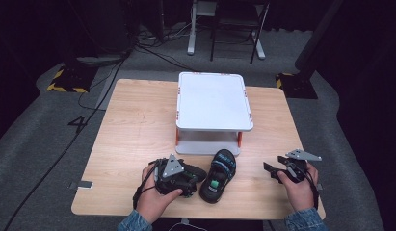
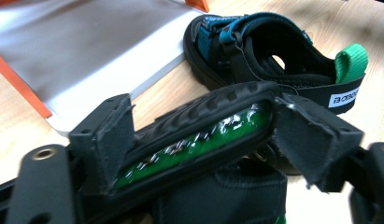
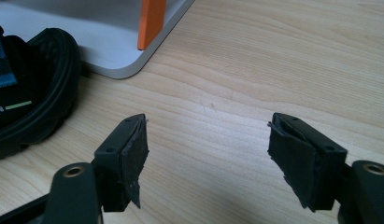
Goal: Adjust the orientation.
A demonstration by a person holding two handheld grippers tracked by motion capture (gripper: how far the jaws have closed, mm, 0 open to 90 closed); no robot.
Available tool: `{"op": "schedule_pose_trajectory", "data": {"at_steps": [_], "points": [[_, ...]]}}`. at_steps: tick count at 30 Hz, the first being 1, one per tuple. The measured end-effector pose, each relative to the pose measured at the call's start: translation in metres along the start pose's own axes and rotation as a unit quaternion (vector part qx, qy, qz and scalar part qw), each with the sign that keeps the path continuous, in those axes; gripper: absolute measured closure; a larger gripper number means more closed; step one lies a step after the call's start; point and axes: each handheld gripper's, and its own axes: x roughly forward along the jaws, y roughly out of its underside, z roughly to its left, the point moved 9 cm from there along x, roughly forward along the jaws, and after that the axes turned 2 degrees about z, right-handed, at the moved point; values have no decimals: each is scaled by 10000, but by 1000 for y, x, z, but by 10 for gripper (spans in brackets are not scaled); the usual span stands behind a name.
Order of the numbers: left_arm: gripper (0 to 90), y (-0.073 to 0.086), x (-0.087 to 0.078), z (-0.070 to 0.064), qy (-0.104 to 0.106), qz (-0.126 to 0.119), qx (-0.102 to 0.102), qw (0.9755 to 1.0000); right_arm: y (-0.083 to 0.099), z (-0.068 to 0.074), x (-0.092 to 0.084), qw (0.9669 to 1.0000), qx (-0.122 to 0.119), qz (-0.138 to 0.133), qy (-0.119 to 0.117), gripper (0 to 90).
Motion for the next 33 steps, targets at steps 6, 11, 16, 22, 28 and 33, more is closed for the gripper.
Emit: {"op": "schedule_pose_trajectory", "data": {"at_steps": [6, 11, 16, 22, 28, 33], "points": [[230, 9, -27, 8, -126, -13, -158, 9998, -1, -1, -1, 10000, 4, -27, -27, 293], [294, 36, -49, 12, -230, 301, -424, 9984, -4, 1, 1, 10000, -20, -38, -43, 293], [321, 56, -39, 10, -144, 604, -361, 9974, -8, 8, 7, 9999, -111, -22, -121, 293], [325, 65, -11, 9, -281, 732, -157, 9968, -7, 6, 6, 9999, -80, -23, -119, 293], [583, 64, -3, 15, -200, 567, -223, 9979, -4, 3, 2, 9999, -24, -28, -103, 293], [634, 58, -8, 20, -296, 353, -138, 9988, -2, 1, 1, 10000, 0, -14, -85, 293]]}}
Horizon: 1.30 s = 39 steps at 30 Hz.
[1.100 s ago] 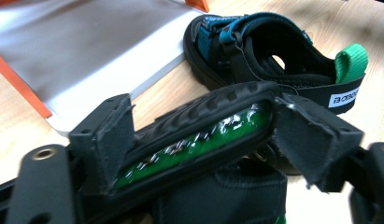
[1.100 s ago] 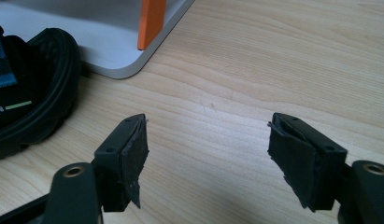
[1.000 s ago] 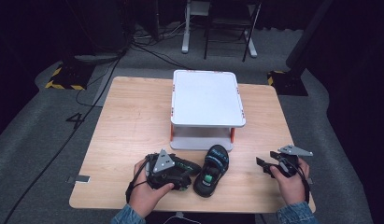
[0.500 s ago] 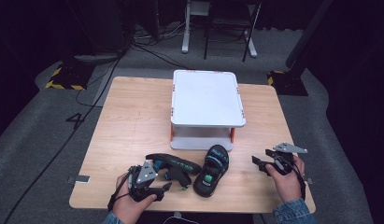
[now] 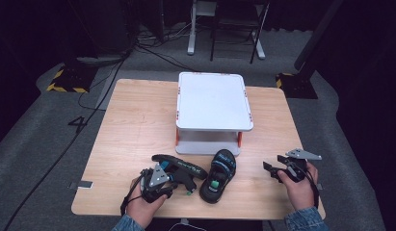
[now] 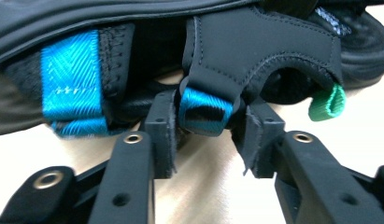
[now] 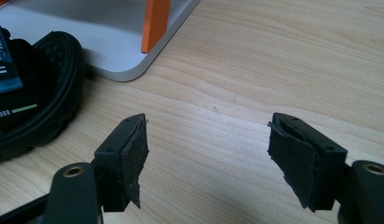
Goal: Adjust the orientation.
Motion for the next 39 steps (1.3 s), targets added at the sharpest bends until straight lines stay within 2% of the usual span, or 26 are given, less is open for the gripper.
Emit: {"op": "schedule_pose_trajectory", "data": {"at_steps": [2, 5, 8, 15, 17, 19, 21, 24, 26, 27, 28, 29, 30, 31, 33, 35, 39], "points": [[649, -4, -5, 2, -1, -133, -45, 9999, 0, 0, 0, 10000, -5, 11, -11, 293], [667, -9, -14, 5, -57, -238, 37, 9997, 1, 1, 1, 10000, -18, 21, -9, 293], [679, -15, -25, 7, -111, -241, 134, 9996, 1, 1, 1, 10000, -19, 18, -3, 293], [676, -15, -53, 19, -130, -9, 259, 9996, 1, 1, 2, 10000, -23, 31, -16, 293], [674, -15, -56, 21, -167, 73, 287, 9994, 1, 1, 2, 10000, -26, 35, -13, 293], [668, -14, -57, 24, -158, 168, 229, 9995, 2, 2, 3, 10000, -24, 47, -18, 293], [656, -12, -51, 29, -199, 139, 100, 9997, 3, 2, 4, 10000, -35, 74, -21, 293], [629, -12, -43, 32, -253, 87, 94, 9996, 3, 3, 4, 10000, -36, 78, -17, 292], [563, -14, -36, 32, -183, -30, -46, 9998, 4, 2, 3, 10000, -35, 76, -12, 293], [529, -14, -32, 33, -190, -5, -87, 9998, 4, 2, 3, 10000, -36, 81, -8, 292], [508, -18, -29, 32, -106, -286, -117, 9995, 5, 2, 3, 10000, -26, 90, -5, 292], [497, -19, -27, 31, -63, -242, -174, 9995, 5, 2, 3, 10000, -24, 88, -7, 292], [452, -19, -26, 32, -130, -160, -100, 9997, 5, 2, 3, 10000, -35, 87, -11, 292], [450, -20, -26, 32, -163, -173, -95, 9997, 5, 2, 3, 10000, -34, 88, -12, 292], [374, -22, -27, 31, -186, -233, -162, 9994, 5, 2, 3, 10000, -31, 87, -12, 292], [344, -24, -32, 29, -244, -311, -230, 9990, 5, 1, 3, 10000, -23, 81, -9, 291], [306, -35, -43, 15, -204, -552, -252, 9980, 4, 2, 4, 10000, -34, 91, -21, 291]]}}
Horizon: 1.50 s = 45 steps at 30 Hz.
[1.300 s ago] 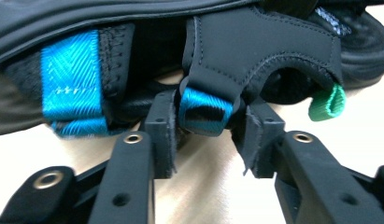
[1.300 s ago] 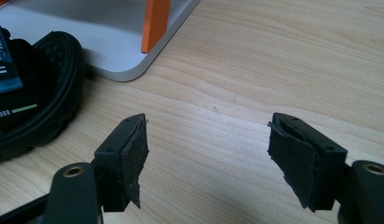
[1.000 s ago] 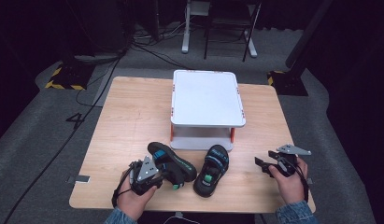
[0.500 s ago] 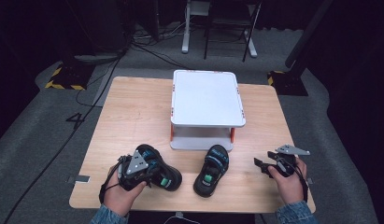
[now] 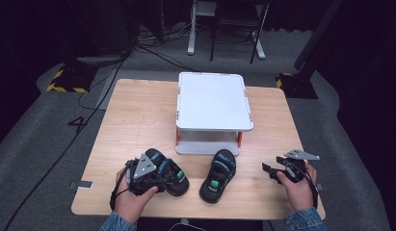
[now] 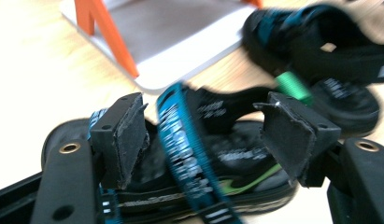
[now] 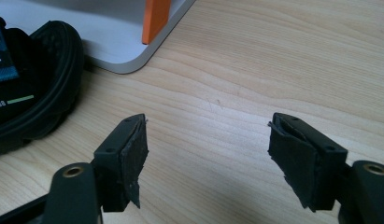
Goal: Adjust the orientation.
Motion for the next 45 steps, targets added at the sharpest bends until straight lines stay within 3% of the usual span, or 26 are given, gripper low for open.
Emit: {"op": "schedule_pose_trajectory", "data": {"at_steps": [4, 7, 9, 14, 15, 16, 21, 26, 31, 34, 35, 36, 37, 39, 41, 44, 45], "points": [[354, -12, -2, -28, 318, -111, 203, 9992, -1, 4, 3, 10000, -70, 9, -40, 290], [403, -12, 6, -46, 562, -13, 305, 9980, 1, 5, 3, 10000, -49, 48, -46, 289], [438, -8, 16, -52, 588, 171, 345, 9975, 1, 5, 3, 10000, -58, 51, -47, 288], [565, 2, 27, -46, 323, 469, 405, 9976, 1, 6, 3, 10000, -57, 55, -56, 288], [615, 4, 27, -43, 267, 451, 458, 9976, 1, 5, 3, 9999, -67, 62, -53, 288], [761, 5, 26, -41, 214, 452, 457, 9977, 2, 5, 4, 9999, -58, 80, -65, 288], [832, 9, 11, -37, 423, 535, 254, 9973, 0, 5, 5, 9999, -67, 65, -68, 288], [835, 21, -19, -28, 465, 565, 52, 9973, -5, 9, 9, 9998, -119, 55, -119, 288], [824, 27, -51, -14, 163, 520, -61, 9985, -11, 15, 17, 9996, -205, 83, -186, 286], [825, 38, -64, -4, 71, 741, -118, 9972, -13, 19, 21, 9994, -266, 120, -192, 284], [828, 41, -66, -2, 2, 761, -177, 9969, -14, 20, 22, 9993, -289, 128, -212, 284], [828, 45, -69, 6, -252, 835, -131, 9961, -14, 21, 22, 9993, -298, 137, -205, 284], [823, 47, -70, 11, -380, 843, -186, 9955, -14, 22, 23, 9992, -310, 139, -219, 284], [803, 46, -71, 14, -279, 729, -364, 9963, -15, 22, 23, 9992, -309, 130, -225, 284], [779, 47, -68, 15, -299, 751, -343, 9961, -15, 23, 23, 9992, -313, 117, -223, 284], [651, 46, -66, 18, -345, 653, -433, 9963, -14, 22, 22, 9993, -279, 127, -220, 284], [567, 45, -67, 19, -335, 588, -493, 9965, -14, 21, 21, 9993, -293, 121, -214, 284]]}}
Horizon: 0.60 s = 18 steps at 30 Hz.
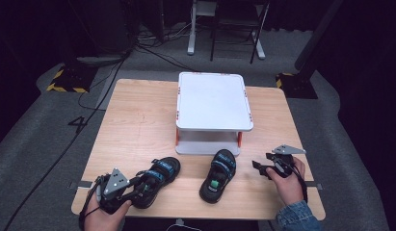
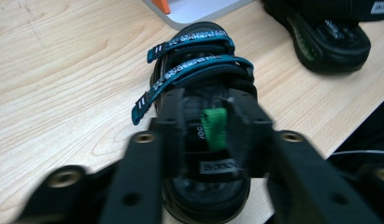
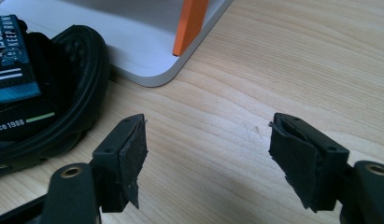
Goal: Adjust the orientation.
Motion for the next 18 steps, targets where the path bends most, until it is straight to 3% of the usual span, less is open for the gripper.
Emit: {"op": "schedule_pose_trajectory", "data": {"at_steps": [3, 7, 10, 14, 15, 16, 18], "points": [[293, -3, -1, 0, 115, -87, 83, 9999, 0, -1, 0, 10000, 22, 2, 28, 284], [161, 2, 4, -3, 93, 147, 437, 9989, 1, 0, 1, 10000, 4, 21, 10, 283], [169, 9, 11, -2, 162, 369, 478, 9980, 1, 0, 1, 10000, 7, 20, 8, 283], [181, 17, 22, 5, 186, 507, 319, 9980, 1, 0, 1, 10000, 15, 20, 14, 283], [229, 19, 25, 2, 494, 500, 195, 9973, 1, 0, 1, 10000, -4, 22, 17, 283], [361, 19, 25, 1, 632, 472, 119, 9968, 2, 0, 1, 10000, 4, 35, 10, 283], [429, 19, 24, 2, 628, 481, 181, 9967, 2, 1, 1, 10000, -1, 40, 3, 283]]}}
